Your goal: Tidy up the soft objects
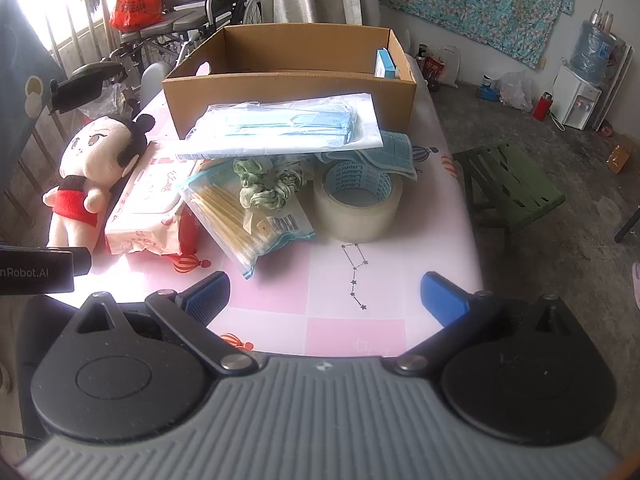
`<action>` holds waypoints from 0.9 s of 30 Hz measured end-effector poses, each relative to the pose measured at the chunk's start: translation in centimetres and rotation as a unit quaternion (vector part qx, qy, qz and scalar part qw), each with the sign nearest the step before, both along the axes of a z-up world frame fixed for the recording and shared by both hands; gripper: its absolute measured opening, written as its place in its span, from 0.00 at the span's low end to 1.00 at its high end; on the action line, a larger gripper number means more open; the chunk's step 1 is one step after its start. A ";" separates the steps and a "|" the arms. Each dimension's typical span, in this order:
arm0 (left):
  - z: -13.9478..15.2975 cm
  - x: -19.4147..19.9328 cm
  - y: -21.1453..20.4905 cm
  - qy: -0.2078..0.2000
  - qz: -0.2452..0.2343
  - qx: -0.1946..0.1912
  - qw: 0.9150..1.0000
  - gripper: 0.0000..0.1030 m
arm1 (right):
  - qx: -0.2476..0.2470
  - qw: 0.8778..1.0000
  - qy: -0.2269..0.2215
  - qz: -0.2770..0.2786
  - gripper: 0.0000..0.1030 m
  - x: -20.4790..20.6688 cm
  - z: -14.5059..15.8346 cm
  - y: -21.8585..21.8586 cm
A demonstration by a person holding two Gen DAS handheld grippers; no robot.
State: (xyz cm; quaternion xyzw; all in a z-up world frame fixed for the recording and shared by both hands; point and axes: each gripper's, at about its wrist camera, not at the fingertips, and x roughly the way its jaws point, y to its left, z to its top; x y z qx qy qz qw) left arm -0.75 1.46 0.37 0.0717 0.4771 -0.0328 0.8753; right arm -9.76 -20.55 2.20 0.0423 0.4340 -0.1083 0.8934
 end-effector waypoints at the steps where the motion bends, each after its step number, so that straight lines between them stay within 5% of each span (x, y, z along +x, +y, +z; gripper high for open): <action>1: 0.0 0.0 0.0 0.000 0.000 0.000 1.000 1.00 | 0.000 1.000 0.001 0.000 0.99 0.0 0.0 0.0; 27: 0.0 0.0 0.2 -0.001 0.002 0.002 1.000 1.00 | 0.000 1.000 0.001 0.003 0.99 0.0 0.0 0.3</action>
